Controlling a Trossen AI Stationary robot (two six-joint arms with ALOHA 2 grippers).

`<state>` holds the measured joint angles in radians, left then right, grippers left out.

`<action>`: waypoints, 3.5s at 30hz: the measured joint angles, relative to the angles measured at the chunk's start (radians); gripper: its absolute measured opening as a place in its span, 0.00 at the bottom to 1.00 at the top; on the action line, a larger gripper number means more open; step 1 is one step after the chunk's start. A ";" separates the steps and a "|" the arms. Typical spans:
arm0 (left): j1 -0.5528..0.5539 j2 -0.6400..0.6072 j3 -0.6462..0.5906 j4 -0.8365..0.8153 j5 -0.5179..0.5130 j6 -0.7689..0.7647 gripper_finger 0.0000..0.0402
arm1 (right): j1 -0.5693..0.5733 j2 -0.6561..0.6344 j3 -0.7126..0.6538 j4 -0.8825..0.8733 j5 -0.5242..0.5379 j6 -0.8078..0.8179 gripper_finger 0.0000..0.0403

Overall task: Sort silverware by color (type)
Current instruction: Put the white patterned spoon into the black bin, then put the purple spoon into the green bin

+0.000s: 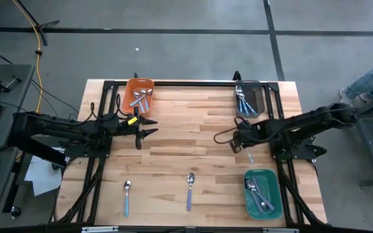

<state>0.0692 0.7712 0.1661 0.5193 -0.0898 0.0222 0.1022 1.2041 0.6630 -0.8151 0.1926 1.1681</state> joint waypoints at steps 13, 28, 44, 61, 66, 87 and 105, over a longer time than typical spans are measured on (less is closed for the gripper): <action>0.000 0.000 0.000 -0.012 0.000 -0.010 0.34 | -0.456 0.005 0.477 -0.341 0.149 -0.467 0.00; 0.000 0.000 0.000 -0.020 0.000 -0.010 0.34 | -0.969 0.305 0.468 -0.058 0.009 -0.965 0.00; 0.000 0.000 0.000 -0.020 0.000 -0.001 0.34 | -1.007 0.489 0.467 -0.032 -0.027 -0.966 0.00; 0.000 0.000 0.001 -0.023 -0.004 0.001 0.34 | -0.983 0.437 0.467 -0.074 -0.008 -0.986 0.26; 0.000 0.001 0.001 -0.024 -0.004 0.015 0.34 | -0.932 0.330 0.467 -0.107 0.000 -0.973 0.32; 0.000 0.001 0.001 -0.058 0.001 0.026 0.34 | -0.011 0.367 0.467 0.218 -0.199 -0.690 0.27; 0.000 0.001 0.001 -0.059 0.001 0.025 0.34 | 0.134 0.724 0.467 0.701 -0.407 -0.649 0.50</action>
<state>0.0696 0.7723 0.1669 0.4603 -0.0891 0.0467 0.2359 1.9285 1.1301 -0.1138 -0.2148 0.5193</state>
